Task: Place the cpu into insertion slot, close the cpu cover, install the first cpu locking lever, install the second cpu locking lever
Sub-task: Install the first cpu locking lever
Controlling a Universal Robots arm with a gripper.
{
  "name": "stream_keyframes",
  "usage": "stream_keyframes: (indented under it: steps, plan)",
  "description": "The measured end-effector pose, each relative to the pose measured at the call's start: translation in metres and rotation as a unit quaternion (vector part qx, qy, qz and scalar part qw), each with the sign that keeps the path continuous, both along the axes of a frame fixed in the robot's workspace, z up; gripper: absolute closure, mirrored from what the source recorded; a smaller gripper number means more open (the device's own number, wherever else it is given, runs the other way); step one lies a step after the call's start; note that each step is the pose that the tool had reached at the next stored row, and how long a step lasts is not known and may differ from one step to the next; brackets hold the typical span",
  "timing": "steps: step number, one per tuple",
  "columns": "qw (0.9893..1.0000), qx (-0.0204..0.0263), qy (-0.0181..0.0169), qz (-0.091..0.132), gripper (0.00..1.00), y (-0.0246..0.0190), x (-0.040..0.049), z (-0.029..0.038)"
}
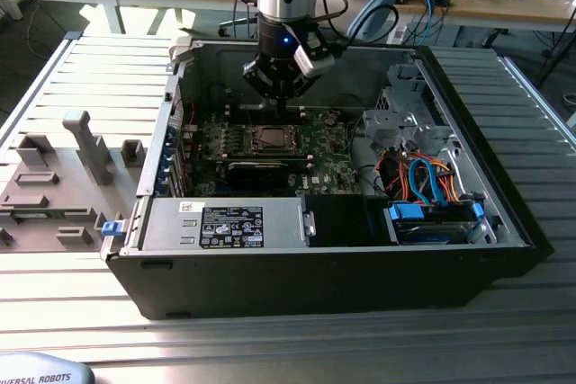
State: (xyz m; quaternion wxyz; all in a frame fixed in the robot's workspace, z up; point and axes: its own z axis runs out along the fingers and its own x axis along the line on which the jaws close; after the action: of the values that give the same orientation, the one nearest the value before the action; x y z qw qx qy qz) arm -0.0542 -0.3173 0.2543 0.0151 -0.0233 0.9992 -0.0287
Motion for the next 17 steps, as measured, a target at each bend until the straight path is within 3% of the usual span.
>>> stream_keyframes:
  steps: [8, 17]
  plan:
    - [1.0, -0.0023, 0.0, 0.0, 0.89, 0.0057, -0.0002, 0.0]
    - [1.0, -0.0031, 0.0, 0.0, 0.89, 0.0089, -0.0003, 0.0]
